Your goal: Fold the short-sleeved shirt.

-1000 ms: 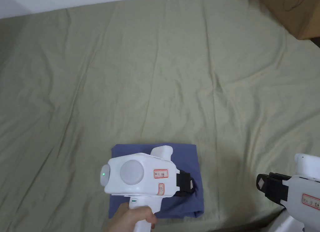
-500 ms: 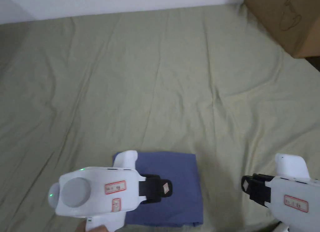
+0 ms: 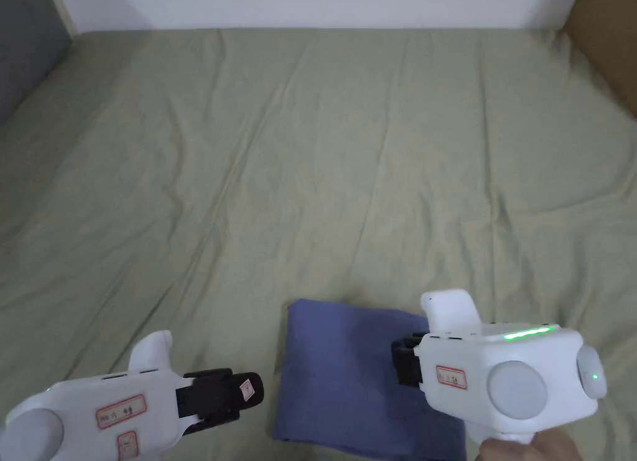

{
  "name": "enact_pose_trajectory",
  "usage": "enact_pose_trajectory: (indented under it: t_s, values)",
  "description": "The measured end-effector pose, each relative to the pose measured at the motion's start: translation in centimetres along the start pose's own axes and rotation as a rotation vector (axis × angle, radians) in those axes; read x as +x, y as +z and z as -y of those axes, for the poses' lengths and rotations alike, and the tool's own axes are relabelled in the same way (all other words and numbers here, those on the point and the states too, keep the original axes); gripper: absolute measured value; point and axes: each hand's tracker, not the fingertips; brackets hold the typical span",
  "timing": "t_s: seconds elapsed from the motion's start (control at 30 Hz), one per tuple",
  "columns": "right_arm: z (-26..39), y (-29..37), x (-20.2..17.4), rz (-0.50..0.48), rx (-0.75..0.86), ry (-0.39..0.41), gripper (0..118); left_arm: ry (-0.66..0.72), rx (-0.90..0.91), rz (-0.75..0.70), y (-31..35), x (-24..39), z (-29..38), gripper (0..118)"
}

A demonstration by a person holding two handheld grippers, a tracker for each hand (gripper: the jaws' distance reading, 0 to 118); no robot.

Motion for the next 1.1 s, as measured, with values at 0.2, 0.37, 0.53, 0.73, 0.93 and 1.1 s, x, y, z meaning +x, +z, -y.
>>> enact_pose_trajectory:
  t_s: [0.2, 0.37, 0.53, 0.73, 0.93, 1.1]
  values:
    - [0.3, -1.9, 1.0, -0.004, -0.039, -0.055, 0, 0.034, -0.033, 0.162, -1.5, -1.2, -1.0, 102]
    - [0.3, -1.8, 1.1, -0.008, -0.033, -0.058, 0, 0.074, -0.062, 0.185, -5.1, -2.3, -3.4, 102]
    - [0.3, -1.7, 1.2, -0.012, -0.033, -0.064, 0, 0.126, -0.199, 0.235, -9.4, -3.5, -5.0, 102]
    - [0.3, -1.8, 1.3, -0.013, -0.035, -0.067, 0, 0.068, -0.247, 0.275, -11.9, -2.7, -5.2, 99]
    - [0.4, -1.8, 1.3, -0.012, -0.034, -0.082, 0, 0.032, -0.301, 0.229, -13.4, -2.3, -4.8, 31]
    - [0.1, -0.8, 0.9, -0.017, -0.013, -0.074, 0, -0.003, -0.281, 0.244, -11.6, -1.2, -4.5, 28]
